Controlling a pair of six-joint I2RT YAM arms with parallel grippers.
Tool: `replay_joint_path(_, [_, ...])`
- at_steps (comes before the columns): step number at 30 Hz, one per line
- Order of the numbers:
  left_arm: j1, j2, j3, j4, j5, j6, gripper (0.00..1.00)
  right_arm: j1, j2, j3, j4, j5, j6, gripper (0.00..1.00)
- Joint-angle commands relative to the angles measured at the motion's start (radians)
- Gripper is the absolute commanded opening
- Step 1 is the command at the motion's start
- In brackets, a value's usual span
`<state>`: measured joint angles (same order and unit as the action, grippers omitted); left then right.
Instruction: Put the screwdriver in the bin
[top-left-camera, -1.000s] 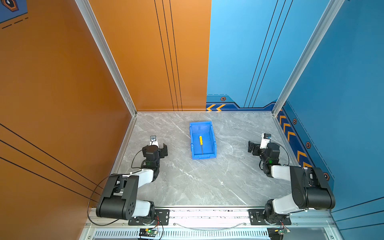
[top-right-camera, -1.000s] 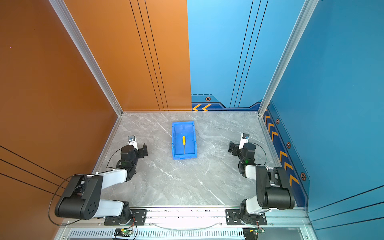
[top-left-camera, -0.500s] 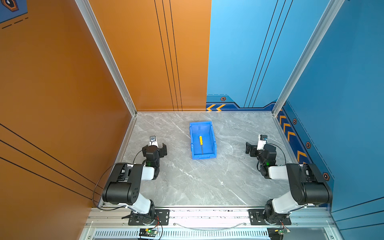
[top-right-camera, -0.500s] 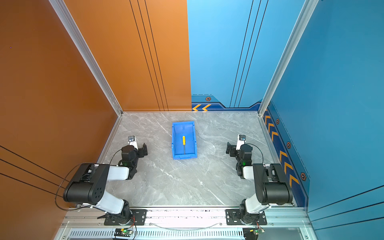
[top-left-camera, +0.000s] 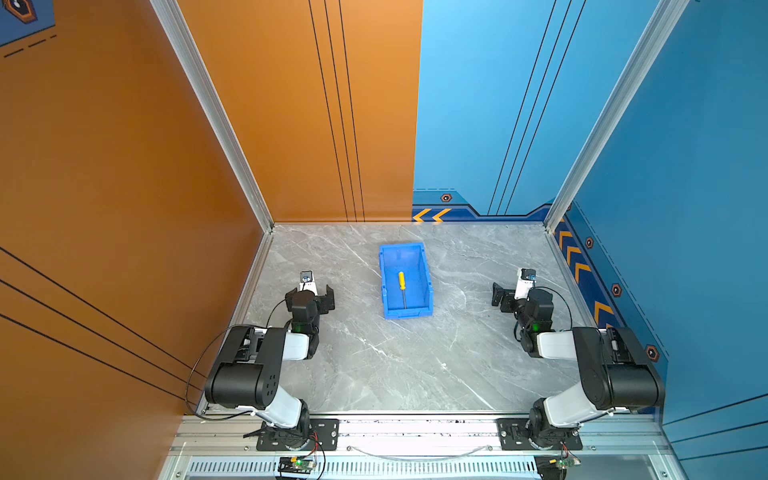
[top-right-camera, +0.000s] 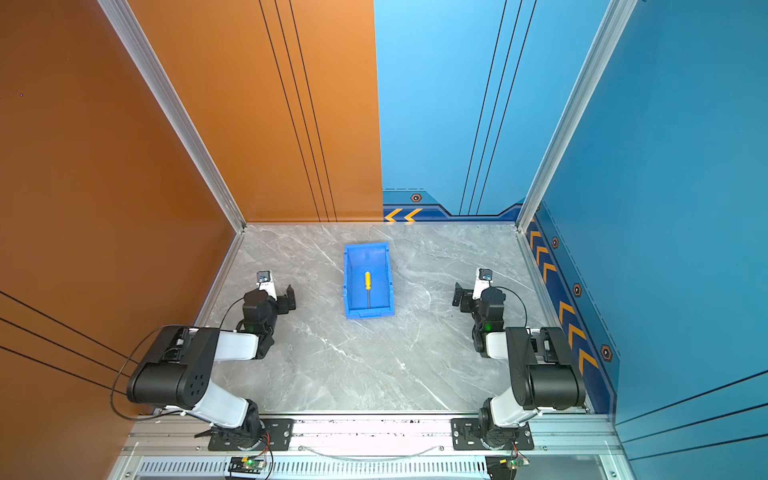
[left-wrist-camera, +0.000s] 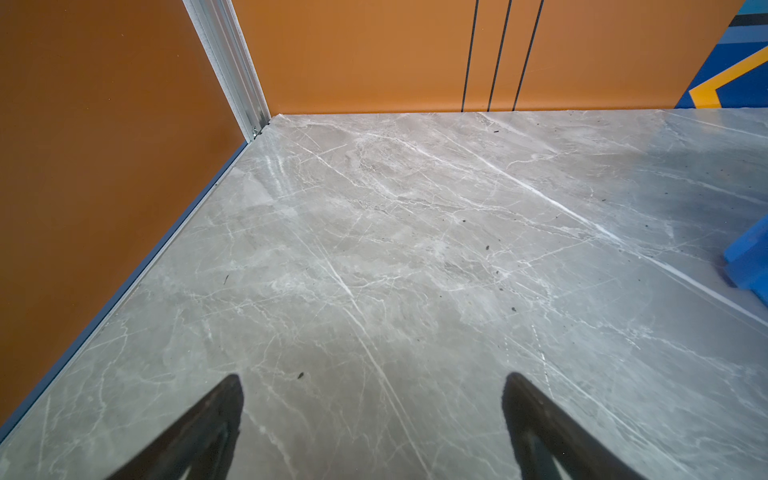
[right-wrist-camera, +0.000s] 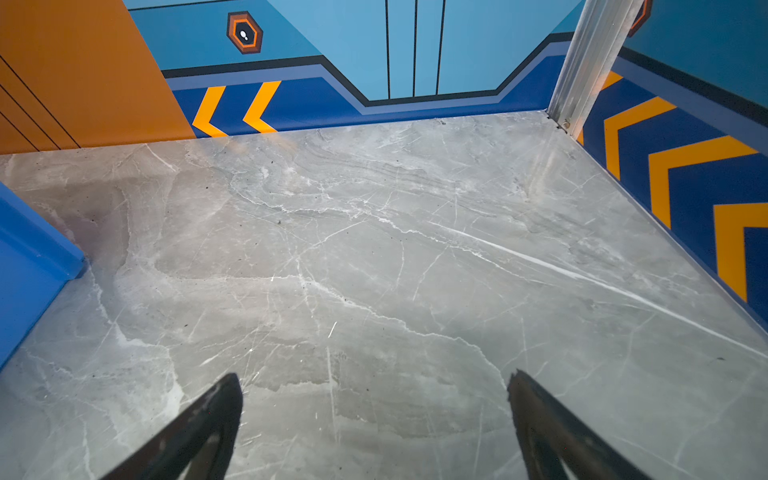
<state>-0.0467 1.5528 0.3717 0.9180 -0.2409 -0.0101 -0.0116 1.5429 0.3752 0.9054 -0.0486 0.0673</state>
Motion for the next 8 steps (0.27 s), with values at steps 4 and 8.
replay_joint_path(4, [-0.002, 0.014, 0.008, 0.011, 0.020, 0.018, 0.98, 0.005, 0.006, -0.012, 0.024, 0.017, -0.012, 1.00])
replay_joint_path(8, [-0.002, 0.011, 0.006, 0.010, 0.022, 0.017, 0.98, 0.005, 0.007, -0.010, 0.024, 0.017, -0.012, 1.00])
